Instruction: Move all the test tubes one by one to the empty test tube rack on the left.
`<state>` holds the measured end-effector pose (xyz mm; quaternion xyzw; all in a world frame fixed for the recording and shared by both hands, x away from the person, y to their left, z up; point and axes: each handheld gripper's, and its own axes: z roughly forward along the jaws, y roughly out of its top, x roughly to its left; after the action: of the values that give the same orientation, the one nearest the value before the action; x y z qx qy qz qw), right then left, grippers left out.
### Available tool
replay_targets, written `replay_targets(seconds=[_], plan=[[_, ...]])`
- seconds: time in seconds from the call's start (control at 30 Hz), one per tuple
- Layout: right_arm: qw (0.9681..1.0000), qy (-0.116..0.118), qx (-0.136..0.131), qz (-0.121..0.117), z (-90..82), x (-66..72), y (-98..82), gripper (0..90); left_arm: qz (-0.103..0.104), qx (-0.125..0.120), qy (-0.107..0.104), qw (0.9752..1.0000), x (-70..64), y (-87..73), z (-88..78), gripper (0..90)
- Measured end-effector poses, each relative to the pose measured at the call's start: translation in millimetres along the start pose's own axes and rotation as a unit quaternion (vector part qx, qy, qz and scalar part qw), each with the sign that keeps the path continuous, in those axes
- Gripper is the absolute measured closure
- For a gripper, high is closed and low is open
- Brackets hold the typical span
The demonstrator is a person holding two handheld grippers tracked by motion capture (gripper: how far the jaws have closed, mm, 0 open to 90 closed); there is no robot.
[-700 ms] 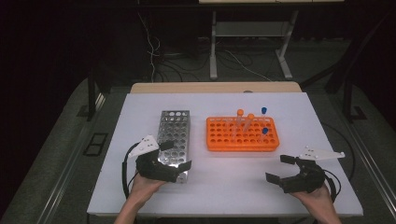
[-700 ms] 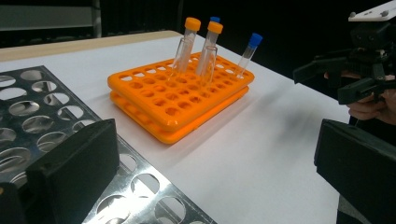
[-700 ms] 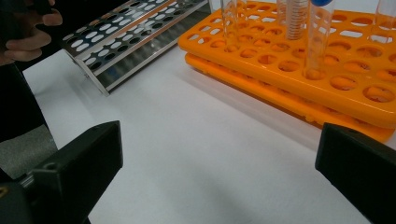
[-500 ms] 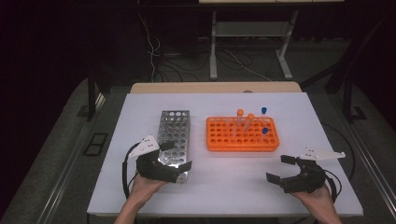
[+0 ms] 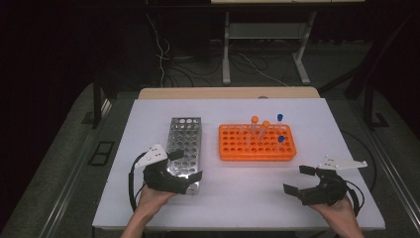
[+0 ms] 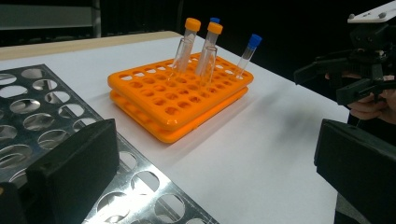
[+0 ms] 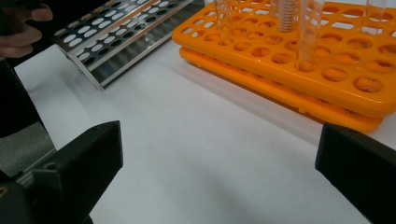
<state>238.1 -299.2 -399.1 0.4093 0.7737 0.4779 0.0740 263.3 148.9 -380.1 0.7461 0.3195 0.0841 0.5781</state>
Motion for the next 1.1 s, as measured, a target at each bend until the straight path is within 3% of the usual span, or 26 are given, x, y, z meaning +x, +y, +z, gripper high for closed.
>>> replay_targets(seconds=[0.4, 1.1], plan=[[0.9997, -0.015, 0.020, -0.007, 4.2, -7.2, 12.6, 0.4, 0.000, 0.004, 0.000, 1.0000, -0.5, -2.4, 0.2, 0.0], [0.9986, -0.018, 0.044, -0.022, 17.7, -29.2, 43.1, 0.4, -0.004, 0.004, 0.000, 1.0000, -0.6, -3.2, 0.3, 0.0]])
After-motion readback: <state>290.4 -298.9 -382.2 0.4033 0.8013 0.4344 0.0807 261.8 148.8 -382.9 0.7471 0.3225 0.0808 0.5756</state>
